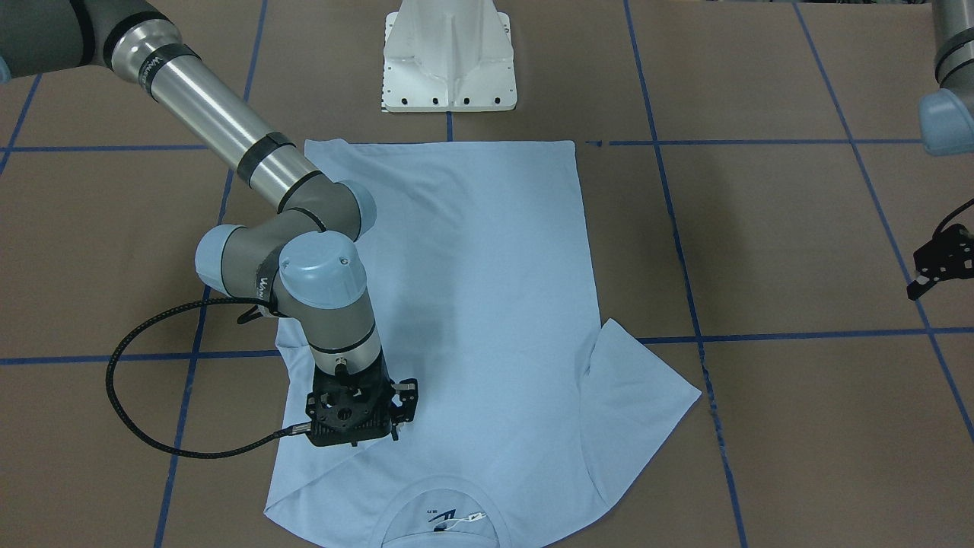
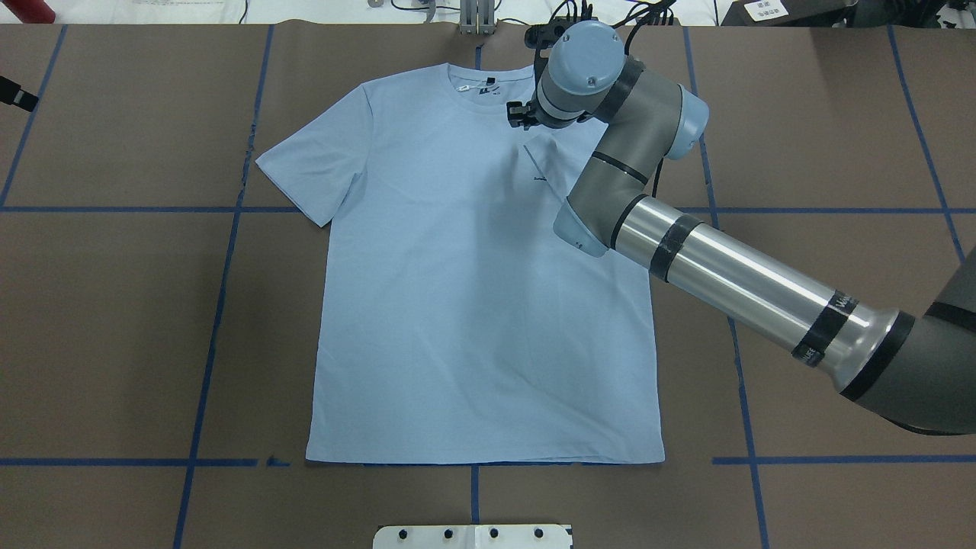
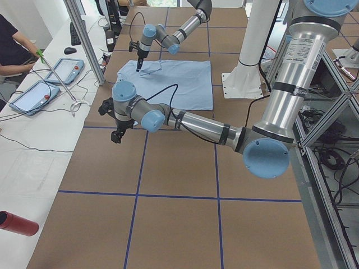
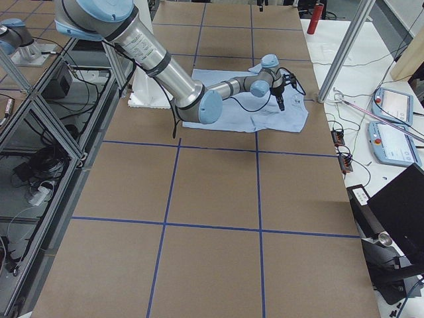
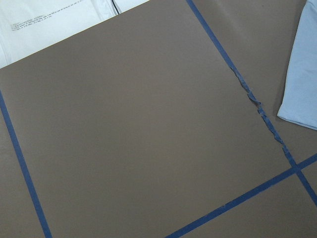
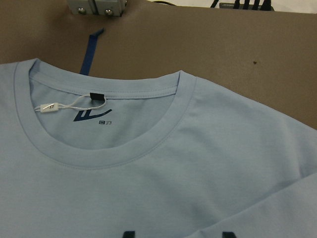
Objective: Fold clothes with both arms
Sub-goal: 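Grasp the sleeve with the right gripper and fold it inward toward the collar, then release the sleeve and raise the right gripper while the left gripper approaches the other sleeve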
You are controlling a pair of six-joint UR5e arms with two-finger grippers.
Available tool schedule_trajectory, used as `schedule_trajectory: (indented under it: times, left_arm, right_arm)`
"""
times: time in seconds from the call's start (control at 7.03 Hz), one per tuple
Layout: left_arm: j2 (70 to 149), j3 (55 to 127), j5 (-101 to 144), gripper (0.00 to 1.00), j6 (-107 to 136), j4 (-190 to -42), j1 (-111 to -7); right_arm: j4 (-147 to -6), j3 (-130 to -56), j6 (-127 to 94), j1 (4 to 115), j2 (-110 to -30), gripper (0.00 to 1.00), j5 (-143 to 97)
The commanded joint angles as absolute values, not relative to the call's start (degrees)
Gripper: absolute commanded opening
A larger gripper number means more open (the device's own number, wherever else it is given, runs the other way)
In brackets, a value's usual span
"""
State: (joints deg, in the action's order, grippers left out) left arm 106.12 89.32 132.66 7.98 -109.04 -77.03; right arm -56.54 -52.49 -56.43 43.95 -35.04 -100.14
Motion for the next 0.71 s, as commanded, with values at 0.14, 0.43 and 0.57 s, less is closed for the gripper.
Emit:
schedule_trajectory:
  times: [0.14,0.43,0.57]
  left_arm:
    - [108.5,89.6,127.7,1.00,30.5,-114.5,-69.2]
    - [108.3,89.8,116.0,1.00,55.9,-123.5,-56.4]
    - [109.4,89.3,112.3,1.00,61.7,-123.6,-51.0]
  right_arm:
    - [-64.8,-60.7,-57.4,47.6,-36.5,1.00,-112.2]
    - [-78.8,-76.2,-54.3,53.2,-44.9,1.00,-122.4]
    - [-88.5,-81.4,-49.2,56.0,-46.6,1.00,-126.0]
